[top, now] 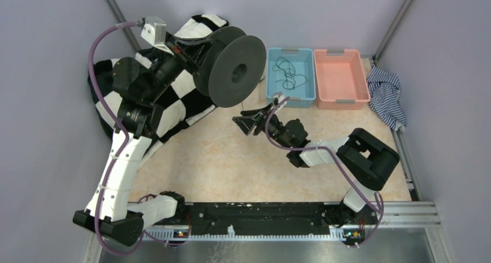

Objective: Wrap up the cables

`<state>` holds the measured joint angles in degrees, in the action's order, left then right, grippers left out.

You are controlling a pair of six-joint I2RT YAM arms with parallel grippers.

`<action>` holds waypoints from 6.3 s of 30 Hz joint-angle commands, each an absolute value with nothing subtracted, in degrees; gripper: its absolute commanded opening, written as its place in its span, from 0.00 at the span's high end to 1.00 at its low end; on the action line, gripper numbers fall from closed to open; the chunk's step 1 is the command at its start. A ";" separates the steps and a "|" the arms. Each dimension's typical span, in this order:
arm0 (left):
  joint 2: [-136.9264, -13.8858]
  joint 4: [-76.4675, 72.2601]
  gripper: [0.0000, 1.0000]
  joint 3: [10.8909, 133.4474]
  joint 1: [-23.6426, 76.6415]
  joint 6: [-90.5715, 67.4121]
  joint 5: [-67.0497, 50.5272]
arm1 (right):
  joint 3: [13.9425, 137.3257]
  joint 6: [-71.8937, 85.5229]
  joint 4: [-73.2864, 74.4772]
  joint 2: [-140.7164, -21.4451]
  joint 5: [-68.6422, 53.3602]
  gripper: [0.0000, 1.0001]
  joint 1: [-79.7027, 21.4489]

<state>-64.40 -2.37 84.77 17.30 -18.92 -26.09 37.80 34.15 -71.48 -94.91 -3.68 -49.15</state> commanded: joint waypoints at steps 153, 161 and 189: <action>-116.71 6.90 0.72 72.80 21.44 -0.59 -70.43 | 28.89 65.34 -98.57 -114.65 -68.00 1.00 -32.84; -117.79 11.56 0.35 78.45 20.55 1.87 -62.22 | 27.18 65.35 -98.54 -114.98 -64.47 1.00 -30.39; -58.67 48.73 0.15 60.65 16.42 -32.18 0.35 | 28.53 68.86 -98.67 -121.13 -61.81 1.00 -31.57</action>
